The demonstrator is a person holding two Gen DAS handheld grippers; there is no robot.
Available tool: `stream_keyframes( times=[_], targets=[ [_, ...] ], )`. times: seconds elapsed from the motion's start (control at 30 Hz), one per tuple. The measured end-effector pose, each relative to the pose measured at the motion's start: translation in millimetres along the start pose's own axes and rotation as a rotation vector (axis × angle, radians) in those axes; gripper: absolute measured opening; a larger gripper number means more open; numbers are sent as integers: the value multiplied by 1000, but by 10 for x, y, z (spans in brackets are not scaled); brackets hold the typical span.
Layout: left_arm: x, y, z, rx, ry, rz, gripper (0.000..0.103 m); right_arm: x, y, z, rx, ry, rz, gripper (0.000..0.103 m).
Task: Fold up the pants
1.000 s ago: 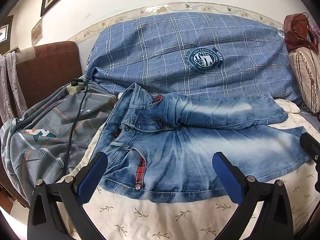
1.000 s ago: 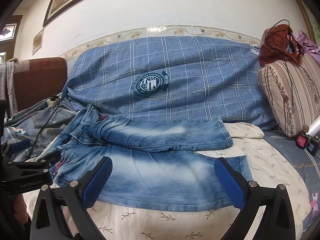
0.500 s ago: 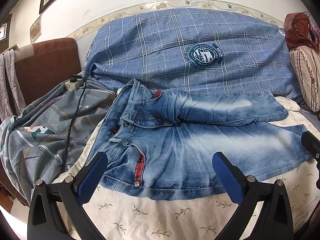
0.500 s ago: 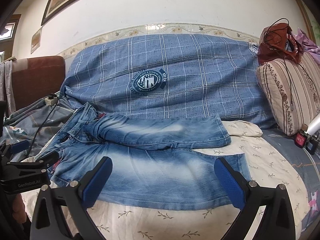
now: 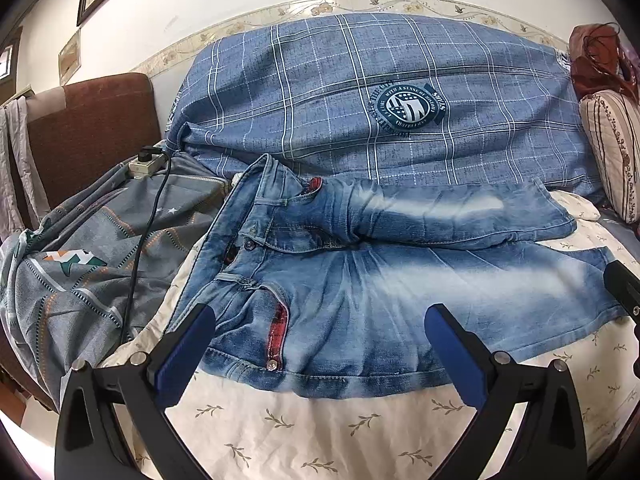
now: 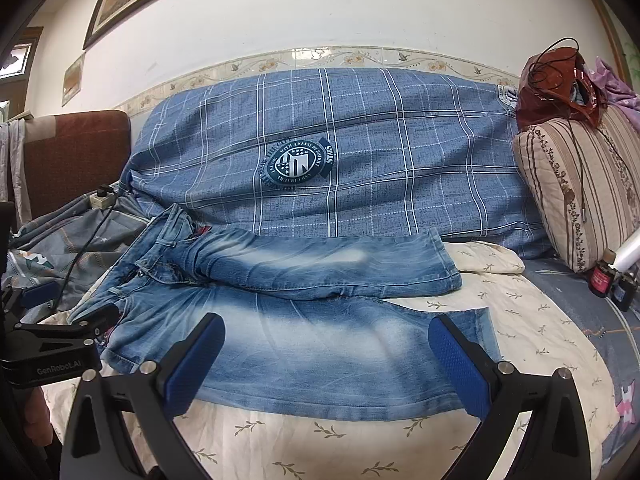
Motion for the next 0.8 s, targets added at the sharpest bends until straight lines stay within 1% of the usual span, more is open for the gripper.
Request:
stream_keyframes(
  times=[0.23,0.33,0.4,0.47,0.5,0.6,0.63,0.67,0.7,0.73,0.8],
  targets=[
    [14,-13,18,-20,-11,-8,103,-2,11,7,-5,5,-6,103],
    [69,-31,74,-59,-46,1,103,45,97,38,-11,-3,3,103],
    [155,-83,120,-97,-74,-3,103,115,239,75,-9,-8,30,103],
    [310,-155,207,-110,-88,7,103,233,469,184,-7,-26,70,103],
    [455,-223,296,-104,-100,11,103,311,599,268,-13,-36,92,103],
    [822,-424,551,-109,-144,-32,103,587,1051,610,-47,-83,170,103],
    [916,-492,637,-114,-161,-57,103,716,1245,800,-61,-120,208,103],
    [1062,-579,766,-84,-174,-70,103,797,1368,903,-61,-123,233,103],
    [1123,-632,832,-80,-182,-88,103,885,1496,1030,-65,-131,266,103],
    [1250,-717,959,-56,-192,-98,103,998,1629,1188,-73,-138,302,103],
    [1464,-878,1211,-43,-226,-127,103,1151,1758,1473,-44,-168,346,103]
  ],
)
Point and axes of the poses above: each gripper's, at about its wrist camera, not at the fingertips, and z roughly the way its jaws point, y to its right, x to its top, the point moved 3 cm from there along z, roughly the way its jaws point, and after that the axes turned 12 degrees about -y, right-handed, at the moved point
